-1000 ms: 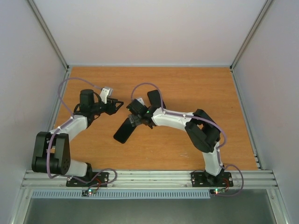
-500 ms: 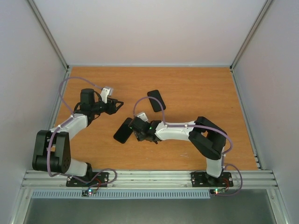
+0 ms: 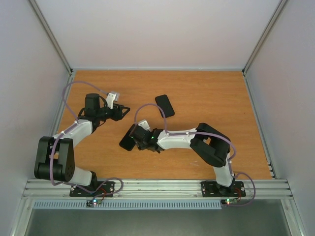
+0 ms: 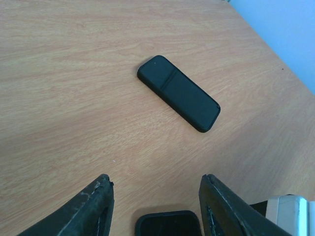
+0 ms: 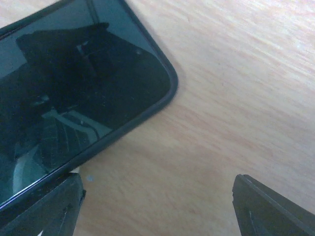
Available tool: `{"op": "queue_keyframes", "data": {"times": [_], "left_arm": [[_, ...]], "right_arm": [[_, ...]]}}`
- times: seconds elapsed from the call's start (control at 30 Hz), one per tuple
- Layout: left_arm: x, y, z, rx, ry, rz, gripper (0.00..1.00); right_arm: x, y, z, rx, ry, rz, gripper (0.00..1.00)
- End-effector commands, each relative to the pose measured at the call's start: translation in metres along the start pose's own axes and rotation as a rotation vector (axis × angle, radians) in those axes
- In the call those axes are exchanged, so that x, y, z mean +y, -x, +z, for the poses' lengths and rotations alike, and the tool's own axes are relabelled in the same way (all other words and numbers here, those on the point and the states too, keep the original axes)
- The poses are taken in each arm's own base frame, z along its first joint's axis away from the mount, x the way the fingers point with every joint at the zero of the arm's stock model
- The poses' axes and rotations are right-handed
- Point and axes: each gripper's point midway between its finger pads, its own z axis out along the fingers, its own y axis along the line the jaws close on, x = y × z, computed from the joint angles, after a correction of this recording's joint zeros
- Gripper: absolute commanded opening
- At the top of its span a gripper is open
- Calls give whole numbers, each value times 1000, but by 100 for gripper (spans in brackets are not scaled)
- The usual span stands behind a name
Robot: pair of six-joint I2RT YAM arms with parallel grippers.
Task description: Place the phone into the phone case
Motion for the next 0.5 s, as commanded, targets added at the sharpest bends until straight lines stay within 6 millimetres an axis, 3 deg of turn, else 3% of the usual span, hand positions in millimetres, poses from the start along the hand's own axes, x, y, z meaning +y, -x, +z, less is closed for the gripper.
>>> {"op": "queue_keyframes", "data": {"times": [0.0, 0.3, 0.47], "left_arm": [[1, 13, -2, -26, 6, 32, 49], [-1, 14, -2, -29, 0, 36, 49], [-1, 14, -3, -32, 0, 37, 49]], "right_arm": [[4, 20, 7, -54, -43, 5, 86], [-1, 46, 25, -85, -73, 36, 89], [2, 57, 20, -114, -43, 41, 90]]}}
